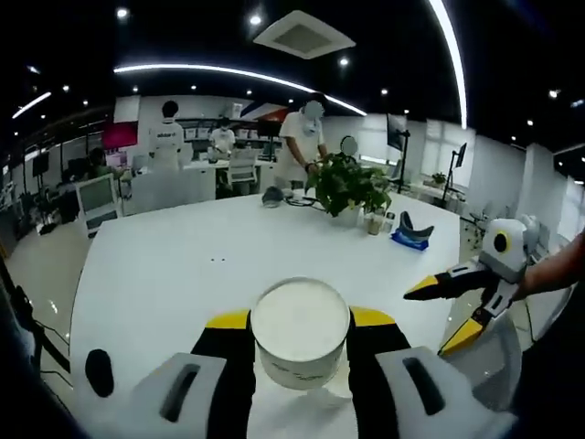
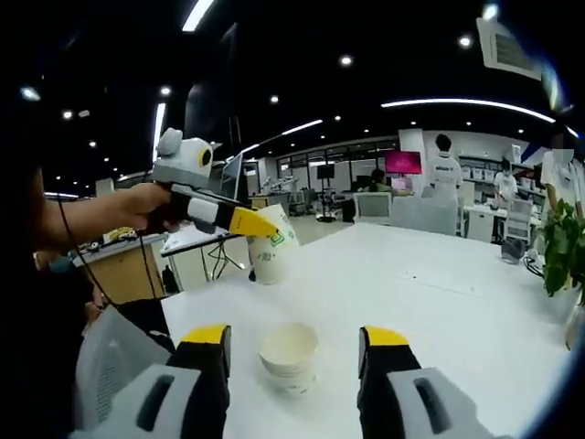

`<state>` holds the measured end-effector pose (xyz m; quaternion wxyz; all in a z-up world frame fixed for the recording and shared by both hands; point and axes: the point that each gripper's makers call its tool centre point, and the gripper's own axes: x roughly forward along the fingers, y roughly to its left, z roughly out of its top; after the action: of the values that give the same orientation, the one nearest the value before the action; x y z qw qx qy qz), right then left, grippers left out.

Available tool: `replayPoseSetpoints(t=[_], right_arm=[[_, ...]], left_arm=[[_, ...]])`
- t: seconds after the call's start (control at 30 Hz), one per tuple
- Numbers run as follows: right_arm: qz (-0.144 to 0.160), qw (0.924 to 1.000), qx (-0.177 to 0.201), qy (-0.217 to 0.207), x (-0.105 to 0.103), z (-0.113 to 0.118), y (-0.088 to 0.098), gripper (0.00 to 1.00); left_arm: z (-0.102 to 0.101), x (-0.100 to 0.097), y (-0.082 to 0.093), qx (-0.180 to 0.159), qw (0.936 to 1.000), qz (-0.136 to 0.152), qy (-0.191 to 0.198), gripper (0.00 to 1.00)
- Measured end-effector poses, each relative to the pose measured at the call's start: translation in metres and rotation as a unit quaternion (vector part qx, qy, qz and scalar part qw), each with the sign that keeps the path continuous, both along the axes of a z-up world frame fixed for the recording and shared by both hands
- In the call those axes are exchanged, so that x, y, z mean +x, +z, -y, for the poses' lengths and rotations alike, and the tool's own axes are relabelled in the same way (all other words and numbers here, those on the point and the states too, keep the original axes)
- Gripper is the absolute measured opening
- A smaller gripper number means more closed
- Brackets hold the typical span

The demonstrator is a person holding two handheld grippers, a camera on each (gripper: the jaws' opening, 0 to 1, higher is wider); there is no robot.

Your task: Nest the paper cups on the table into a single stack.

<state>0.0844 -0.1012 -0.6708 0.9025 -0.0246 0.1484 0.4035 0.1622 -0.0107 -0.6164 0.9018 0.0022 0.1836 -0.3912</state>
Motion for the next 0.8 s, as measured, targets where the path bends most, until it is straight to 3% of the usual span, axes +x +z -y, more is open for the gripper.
replayPoseSetpoints(t=[0.3, 0.53, 0.7, 0.8], right_arm=[[-0.006, 0.9992, 0.016, 0.038, -0.007, -0.018, 0.001, 0.54], [-0.019, 0.9983, 0.039, 0.040, -0.010, -0.022, 0.001, 0.46], [-0.026, 0.9954, 0.091, 0.016, -0.005, -0.014, 0.015, 0.34], [-0.032, 0.9930, 0.113, 0.011, -0.005, -0.007, 0.020, 0.34]], left_arm=[[0.028, -0.031, 0.009, -0.033, 0.9978, -0.002, -0.058, 0.37], [0.051, -0.053, 0.008, -0.046, 0.9922, 0.002, -0.115, 0.37], [0.060, -0.065, 0.007, -0.063, 0.9874, -0.007, -0.145, 0.37], [0.062, -0.067, 0.008, -0.072, 0.9859, -0.008, -0.151, 0.37]])
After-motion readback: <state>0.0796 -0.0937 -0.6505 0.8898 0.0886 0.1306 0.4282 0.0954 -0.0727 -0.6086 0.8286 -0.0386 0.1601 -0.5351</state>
